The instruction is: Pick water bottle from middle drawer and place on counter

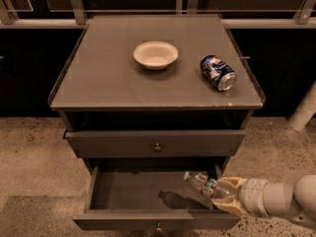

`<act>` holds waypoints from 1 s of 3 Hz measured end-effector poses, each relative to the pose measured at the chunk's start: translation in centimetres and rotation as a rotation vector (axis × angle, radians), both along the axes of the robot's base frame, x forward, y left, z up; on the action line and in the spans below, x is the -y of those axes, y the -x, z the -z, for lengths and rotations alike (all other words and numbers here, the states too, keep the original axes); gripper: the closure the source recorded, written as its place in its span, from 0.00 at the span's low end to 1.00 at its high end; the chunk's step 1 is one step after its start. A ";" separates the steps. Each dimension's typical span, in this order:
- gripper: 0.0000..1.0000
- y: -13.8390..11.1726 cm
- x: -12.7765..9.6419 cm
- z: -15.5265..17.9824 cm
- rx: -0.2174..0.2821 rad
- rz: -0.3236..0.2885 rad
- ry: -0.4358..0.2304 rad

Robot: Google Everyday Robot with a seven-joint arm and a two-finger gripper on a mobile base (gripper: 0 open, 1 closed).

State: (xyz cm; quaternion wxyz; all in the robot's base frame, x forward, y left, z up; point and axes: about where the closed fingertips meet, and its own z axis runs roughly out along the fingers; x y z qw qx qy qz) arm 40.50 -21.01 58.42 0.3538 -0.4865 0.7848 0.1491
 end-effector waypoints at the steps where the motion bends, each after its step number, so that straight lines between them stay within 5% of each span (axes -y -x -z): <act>1: 1.00 0.0 -0.4 -9.2 0.175 -0.033 -0.023; 2: 1.00 0.2 -1.7 -18.2 0.309 -0.089 -0.002; 3: 1.00 -0.4 -3.5 -24.5 0.385 -0.133 0.040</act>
Offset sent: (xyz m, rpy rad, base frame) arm -0.0056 0.0334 0.2972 -0.0351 -0.4736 0.1584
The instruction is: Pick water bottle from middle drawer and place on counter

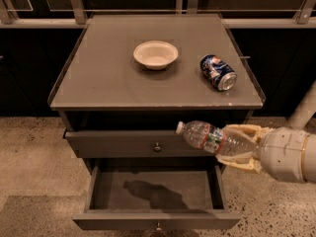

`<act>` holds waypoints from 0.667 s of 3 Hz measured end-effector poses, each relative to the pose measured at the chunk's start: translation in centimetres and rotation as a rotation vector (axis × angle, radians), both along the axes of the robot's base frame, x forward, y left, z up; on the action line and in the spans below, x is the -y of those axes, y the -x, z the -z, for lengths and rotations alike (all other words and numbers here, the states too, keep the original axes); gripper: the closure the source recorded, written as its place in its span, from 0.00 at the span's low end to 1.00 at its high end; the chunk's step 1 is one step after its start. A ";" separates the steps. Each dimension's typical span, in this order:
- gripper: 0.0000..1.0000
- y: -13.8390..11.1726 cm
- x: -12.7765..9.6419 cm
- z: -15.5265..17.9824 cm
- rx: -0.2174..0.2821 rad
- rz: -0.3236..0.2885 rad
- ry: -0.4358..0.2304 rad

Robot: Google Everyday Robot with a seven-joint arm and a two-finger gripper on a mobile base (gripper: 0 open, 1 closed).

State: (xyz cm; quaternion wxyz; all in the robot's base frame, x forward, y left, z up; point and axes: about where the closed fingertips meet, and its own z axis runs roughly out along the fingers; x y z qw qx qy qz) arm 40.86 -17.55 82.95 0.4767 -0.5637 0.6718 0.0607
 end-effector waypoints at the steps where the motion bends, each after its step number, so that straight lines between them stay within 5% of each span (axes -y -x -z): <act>1: 1.00 -0.1 -0.1 -0.6 0.009 -0.001 0.008; 2: 1.00 -0.8 -0.3 -0.1 -0.024 -0.012 0.013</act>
Offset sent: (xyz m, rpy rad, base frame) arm 0.0175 0.0026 -0.0082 -0.0144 0.0740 0.0184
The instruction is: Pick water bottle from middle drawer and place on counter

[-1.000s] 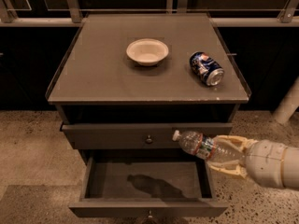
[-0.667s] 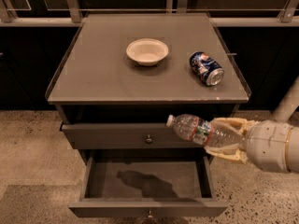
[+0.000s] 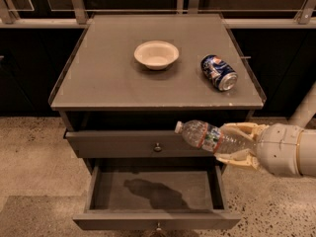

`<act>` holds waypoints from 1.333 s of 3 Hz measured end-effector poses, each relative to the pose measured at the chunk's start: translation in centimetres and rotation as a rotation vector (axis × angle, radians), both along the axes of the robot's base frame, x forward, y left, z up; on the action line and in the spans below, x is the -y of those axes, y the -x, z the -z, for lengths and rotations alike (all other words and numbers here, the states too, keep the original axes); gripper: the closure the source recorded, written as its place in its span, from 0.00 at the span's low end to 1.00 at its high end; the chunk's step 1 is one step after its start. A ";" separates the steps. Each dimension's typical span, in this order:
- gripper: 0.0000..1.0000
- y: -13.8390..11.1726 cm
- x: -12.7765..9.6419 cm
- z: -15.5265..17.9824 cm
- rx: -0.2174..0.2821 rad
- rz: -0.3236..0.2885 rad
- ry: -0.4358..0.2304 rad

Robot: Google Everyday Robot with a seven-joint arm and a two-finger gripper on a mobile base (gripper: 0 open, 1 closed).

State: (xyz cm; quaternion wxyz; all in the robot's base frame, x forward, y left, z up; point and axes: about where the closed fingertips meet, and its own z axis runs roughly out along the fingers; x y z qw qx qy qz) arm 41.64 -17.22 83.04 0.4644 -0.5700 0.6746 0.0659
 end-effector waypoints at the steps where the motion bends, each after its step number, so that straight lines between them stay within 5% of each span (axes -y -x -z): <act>1: 1.00 -3.2 0.0 0.7 -0.038 -0.058 0.005; 3: 1.00 -13.2 -2.3 0.3 -0.085 -0.217 0.070; 4: 1.00 -13.2 -2.3 0.3 -0.085 -0.218 0.070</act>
Offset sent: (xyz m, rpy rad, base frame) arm 0.1802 0.0758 -0.0035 -0.0590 0.0900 0.3798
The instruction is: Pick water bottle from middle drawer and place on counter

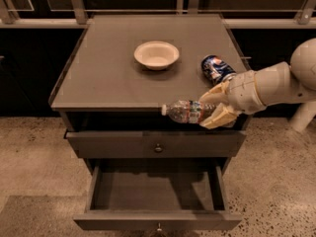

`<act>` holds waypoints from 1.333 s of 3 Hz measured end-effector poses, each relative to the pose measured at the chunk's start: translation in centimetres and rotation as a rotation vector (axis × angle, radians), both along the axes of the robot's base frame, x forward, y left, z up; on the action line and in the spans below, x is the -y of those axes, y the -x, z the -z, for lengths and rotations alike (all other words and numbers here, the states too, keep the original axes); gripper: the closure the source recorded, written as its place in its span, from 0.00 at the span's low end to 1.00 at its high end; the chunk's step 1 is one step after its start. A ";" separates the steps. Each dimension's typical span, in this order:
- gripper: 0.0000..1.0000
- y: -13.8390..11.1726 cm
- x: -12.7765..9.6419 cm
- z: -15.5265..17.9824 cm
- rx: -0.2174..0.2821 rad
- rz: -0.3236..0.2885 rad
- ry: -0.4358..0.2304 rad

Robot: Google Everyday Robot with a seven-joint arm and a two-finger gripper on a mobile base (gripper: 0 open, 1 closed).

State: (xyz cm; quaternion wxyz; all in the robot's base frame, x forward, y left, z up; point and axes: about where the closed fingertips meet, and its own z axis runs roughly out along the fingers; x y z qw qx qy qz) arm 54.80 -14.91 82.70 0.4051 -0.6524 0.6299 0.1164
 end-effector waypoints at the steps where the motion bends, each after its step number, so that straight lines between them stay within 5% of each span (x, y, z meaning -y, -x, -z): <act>1: 1.00 -1.1 -1.7 -0.4 0.006 -0.040 0.013; 4: 1.00 -1.3 -3.1 -1.2 0.023 -0.068 0.040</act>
Offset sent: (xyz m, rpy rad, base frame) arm 0.1008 0.1339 0.0414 -0.0926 -0.0739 0.2989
